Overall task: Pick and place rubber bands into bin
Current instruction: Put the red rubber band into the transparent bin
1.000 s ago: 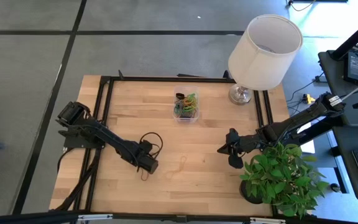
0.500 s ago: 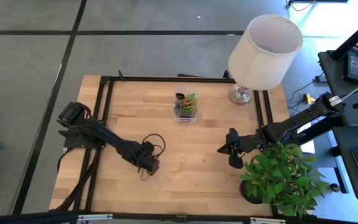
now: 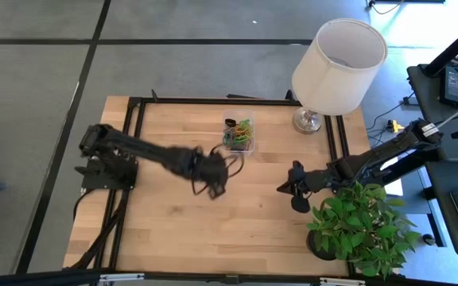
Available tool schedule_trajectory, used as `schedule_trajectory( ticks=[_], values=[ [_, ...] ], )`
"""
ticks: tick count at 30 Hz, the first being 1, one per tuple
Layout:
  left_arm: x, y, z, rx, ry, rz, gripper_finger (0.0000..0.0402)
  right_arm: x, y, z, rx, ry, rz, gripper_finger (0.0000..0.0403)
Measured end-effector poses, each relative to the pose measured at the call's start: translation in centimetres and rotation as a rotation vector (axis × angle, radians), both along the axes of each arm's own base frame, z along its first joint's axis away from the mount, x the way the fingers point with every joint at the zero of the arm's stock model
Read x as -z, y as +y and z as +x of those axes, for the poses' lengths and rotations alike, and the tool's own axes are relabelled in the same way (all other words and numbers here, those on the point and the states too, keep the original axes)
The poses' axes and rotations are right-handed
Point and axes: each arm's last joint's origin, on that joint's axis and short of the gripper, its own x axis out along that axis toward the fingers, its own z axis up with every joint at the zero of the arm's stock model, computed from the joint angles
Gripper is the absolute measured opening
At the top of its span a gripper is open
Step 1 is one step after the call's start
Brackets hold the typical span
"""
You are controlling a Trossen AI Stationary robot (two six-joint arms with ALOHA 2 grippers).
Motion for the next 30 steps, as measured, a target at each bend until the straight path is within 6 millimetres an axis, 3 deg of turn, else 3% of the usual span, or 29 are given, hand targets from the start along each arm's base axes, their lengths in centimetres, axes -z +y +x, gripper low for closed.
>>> schedule_trajectory(
  ticks=[7, 13, 16, 20, 26, 30],
  values=[
    [-5.5, 8.5, 2.2, 0.145, -0.068, 0.289, 0.0002, 0.0, -1.1, 0.4, 0.065, -0.003, 0.006, 0.0012],
    [-6.5, 16.5, 2.7, 0.228, -0.177, 0.339, 0.0002, -0.2, -2.4, 0.8, 0.242, -0.036, 0.028, 0.0012],
    [-5.0, 19.7, 2.6, 0.230, -0.145, 0.298, 0.0002, -0.3, -2.9, 0.9, 0.345, -0.062, 0.050, 0.0012],
    [-2.1, 22.2, 3.5, 0.284, -0.106, 0.239, 0.0003, -0.3, -3.5, 1.0, 0.446, -0.083, 0.098, 0.0012],
    [3.6, 24.1, 5.3, 0.344, 0.013, 0.182, 0.0003, -0.4, -4.1, 1.2, 0.532, -0.106, 0.172, 0.0012],
    [5.7, 24.5, 5.7, 0.320, 0.095, 0.196, 0.0007, -0.5, -4.3, 1.3, 0.561, -0.121, 0.207, 0.0012]
  ],
)
